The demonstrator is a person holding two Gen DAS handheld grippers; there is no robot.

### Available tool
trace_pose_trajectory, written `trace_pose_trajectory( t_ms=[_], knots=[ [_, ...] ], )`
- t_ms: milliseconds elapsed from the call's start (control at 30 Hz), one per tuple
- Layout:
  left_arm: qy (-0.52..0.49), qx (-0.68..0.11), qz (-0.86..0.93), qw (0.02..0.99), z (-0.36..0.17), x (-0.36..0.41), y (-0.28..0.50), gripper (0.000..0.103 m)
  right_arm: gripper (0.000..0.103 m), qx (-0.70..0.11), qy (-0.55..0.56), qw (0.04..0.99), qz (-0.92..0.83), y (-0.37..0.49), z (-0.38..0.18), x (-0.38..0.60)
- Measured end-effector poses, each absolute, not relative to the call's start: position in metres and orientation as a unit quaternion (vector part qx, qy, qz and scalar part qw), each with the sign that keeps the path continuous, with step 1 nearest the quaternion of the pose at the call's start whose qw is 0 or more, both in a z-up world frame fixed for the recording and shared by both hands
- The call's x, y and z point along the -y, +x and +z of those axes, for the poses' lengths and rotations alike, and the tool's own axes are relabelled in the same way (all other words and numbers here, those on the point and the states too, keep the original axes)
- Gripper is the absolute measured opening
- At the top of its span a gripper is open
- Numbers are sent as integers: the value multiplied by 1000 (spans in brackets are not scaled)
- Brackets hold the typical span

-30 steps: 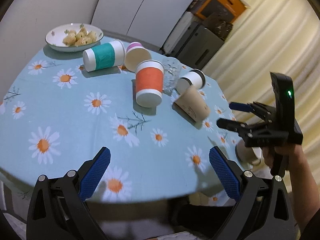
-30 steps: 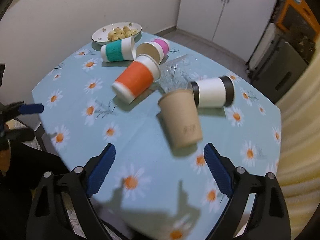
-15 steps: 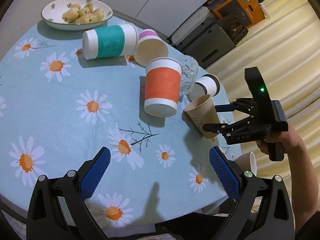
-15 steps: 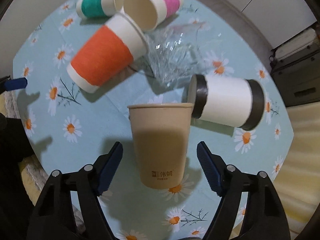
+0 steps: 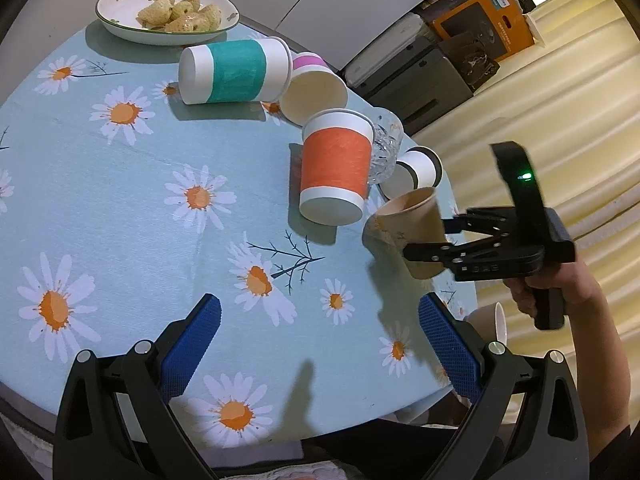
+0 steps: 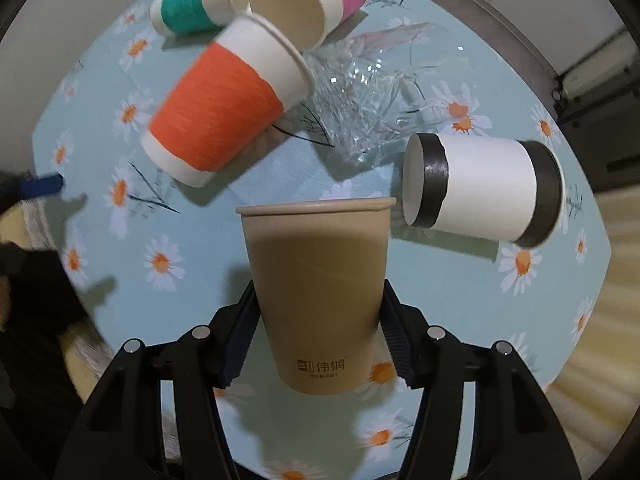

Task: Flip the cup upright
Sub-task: 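Lift the tan cup with the right gripper and rotate it upright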

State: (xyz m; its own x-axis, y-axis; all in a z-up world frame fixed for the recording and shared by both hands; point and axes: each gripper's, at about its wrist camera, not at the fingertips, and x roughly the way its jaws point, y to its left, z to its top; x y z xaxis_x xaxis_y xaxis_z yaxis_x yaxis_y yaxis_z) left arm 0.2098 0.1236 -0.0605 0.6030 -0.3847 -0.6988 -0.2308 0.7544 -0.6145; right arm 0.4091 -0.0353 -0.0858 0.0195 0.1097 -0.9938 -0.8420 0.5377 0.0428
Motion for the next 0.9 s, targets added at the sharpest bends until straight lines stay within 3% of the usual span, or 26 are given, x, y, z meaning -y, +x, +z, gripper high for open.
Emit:
trace_pose_trajectory(
  t_ms=[167, 400, 900],
  knots=[
    [-354, -436, -50, 826, -59, -126, 200, 96, 58, -647, -130, 655, 368, 386, -69, 63],
    [-346, -436, -40, 830, -60, -124, 188, 96, 58, -691, 11, 652, 312, 327, -90, 89],
    [-339, -438, -17, 832, -65, -128, 172, 96, 59, -688, 88, 671, 261, 301, -113, 100]
  ],
)
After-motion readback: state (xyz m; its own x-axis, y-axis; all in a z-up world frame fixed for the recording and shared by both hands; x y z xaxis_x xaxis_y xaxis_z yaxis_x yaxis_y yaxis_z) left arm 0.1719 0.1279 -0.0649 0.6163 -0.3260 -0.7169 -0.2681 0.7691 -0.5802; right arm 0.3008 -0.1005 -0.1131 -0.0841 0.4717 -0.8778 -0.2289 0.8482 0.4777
